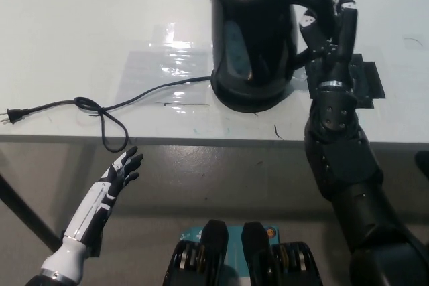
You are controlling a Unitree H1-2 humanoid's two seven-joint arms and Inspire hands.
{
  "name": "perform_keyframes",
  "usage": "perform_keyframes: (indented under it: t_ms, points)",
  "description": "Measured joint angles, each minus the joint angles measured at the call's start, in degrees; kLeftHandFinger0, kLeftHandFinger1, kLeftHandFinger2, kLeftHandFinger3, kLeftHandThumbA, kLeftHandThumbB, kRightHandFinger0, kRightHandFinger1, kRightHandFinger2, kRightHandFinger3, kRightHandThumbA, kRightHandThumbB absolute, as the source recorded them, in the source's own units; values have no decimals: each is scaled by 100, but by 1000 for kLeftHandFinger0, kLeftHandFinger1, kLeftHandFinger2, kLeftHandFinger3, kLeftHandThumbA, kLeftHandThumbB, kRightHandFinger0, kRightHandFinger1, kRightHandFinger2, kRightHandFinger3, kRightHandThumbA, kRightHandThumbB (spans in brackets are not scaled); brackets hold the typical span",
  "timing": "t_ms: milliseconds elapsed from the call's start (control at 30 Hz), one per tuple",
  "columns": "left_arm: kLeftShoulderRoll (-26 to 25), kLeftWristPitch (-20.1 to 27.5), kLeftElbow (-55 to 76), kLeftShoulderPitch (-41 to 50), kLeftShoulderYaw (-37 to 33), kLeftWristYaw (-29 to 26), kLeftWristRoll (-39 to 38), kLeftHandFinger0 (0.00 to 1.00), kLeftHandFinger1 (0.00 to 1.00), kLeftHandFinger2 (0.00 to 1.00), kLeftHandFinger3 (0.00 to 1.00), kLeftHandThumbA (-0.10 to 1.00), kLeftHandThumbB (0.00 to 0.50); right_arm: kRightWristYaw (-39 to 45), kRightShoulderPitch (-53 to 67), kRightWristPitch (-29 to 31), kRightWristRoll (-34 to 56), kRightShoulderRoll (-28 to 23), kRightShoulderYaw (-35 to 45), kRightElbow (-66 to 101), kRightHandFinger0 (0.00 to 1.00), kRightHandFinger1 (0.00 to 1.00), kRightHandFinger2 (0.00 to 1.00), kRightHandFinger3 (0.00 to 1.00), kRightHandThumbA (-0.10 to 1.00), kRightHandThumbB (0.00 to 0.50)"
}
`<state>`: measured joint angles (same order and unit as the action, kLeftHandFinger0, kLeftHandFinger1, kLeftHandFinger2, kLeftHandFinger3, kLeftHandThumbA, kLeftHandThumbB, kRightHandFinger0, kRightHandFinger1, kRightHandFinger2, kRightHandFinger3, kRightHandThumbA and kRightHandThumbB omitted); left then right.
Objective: A kettle and its base are kept separately on the desk infront of the robot and the robot uses its right hand to lift the kettle by its handle and places it on its base to align it correctly.
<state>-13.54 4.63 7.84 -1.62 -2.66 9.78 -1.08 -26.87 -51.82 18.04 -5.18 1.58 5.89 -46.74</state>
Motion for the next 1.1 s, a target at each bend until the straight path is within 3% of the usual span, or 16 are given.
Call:
perform_keyframes:
  t_ms: [200,533,667,867,1100]
  points:
    - [0,0,0,0,0,0,0,1000,1000,1000,1000,1000,74,27,100,56,83,-10,93,85,0,190,653,745,-100,123]
    - [0,0,1,0,1,0,-2,1000,1000,1000,1000,1000,85,53,134,94,194,12,138,100,0,152,592,724,-100,131]
    - [0,0,1,-2,1,0,-2,1000,1000,1000,1000,1000,95,49,134,169,211,52,139,44,0,159,607,735,-100,115]
    - [0,-1,1,-4,1,0,-2,1000,1000,1000,1000,1000,97,62,134,261,251,175,139,-8,0,137,616,748,-100,141]
    - [-2,-1,1,0,2,0,1,1000,1000,1000,1000,1000,97,41,135,281,227,344,134,-106,0,153,632,737,-100,137]
